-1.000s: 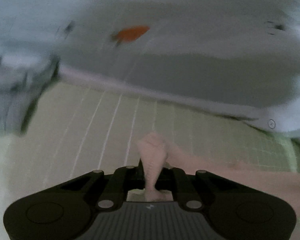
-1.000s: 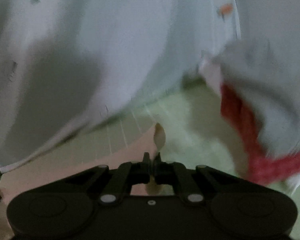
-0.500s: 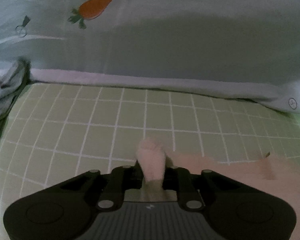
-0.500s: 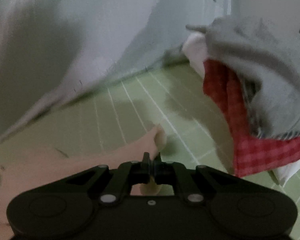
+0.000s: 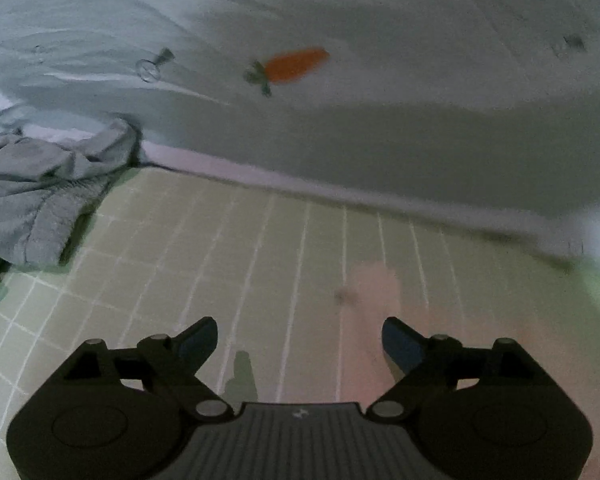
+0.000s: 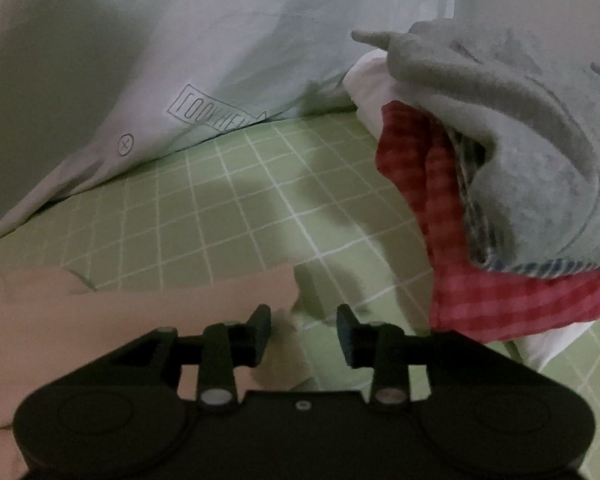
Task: Fold clothes
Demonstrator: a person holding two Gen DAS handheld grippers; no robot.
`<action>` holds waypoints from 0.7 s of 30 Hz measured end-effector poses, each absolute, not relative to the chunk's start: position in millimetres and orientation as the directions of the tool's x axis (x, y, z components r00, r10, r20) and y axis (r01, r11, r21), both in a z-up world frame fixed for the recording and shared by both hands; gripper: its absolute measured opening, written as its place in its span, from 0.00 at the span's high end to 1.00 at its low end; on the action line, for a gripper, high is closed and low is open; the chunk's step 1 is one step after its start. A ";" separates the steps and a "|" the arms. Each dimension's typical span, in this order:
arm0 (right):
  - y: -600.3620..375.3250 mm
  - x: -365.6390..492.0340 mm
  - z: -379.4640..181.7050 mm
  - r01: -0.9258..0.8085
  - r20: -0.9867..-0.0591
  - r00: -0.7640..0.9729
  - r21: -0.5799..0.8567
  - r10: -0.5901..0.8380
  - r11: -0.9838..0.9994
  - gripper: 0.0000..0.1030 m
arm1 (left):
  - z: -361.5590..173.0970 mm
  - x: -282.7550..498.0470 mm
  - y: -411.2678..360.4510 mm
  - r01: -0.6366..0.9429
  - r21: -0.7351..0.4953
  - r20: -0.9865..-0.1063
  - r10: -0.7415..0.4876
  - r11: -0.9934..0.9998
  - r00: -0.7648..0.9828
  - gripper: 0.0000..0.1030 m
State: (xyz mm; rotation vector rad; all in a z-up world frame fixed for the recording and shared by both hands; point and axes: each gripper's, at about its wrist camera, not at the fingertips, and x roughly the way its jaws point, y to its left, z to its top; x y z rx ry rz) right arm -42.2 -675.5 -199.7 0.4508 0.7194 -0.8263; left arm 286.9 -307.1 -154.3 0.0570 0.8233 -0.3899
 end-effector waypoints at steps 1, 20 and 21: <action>-676.6 -41.4 -200.8 0.789 -0.729 0.470 0.094 -0.498 0.607 0.63 | -161.0 283.7 -310.7 0.373 -0.075 -0.734 -0.304 0.925 0.607 0.13; -683.4 -42.5 -190.4 0.796 -0.698 0.455 0.042 -0.552 0.603 0.52 | -161.7 291.0 -306.2 0.226 -0.126 -0.703 -0.248 0.966 0.667 0.08; -684.1 -43.1 -190.2 0.788 -0.695 0.479 0.071 -0.537 0.611 0.45 | -159.7 285.8 -305.0 0.235 -0.141 -0.705 -0.265 0.962 0.658 0.07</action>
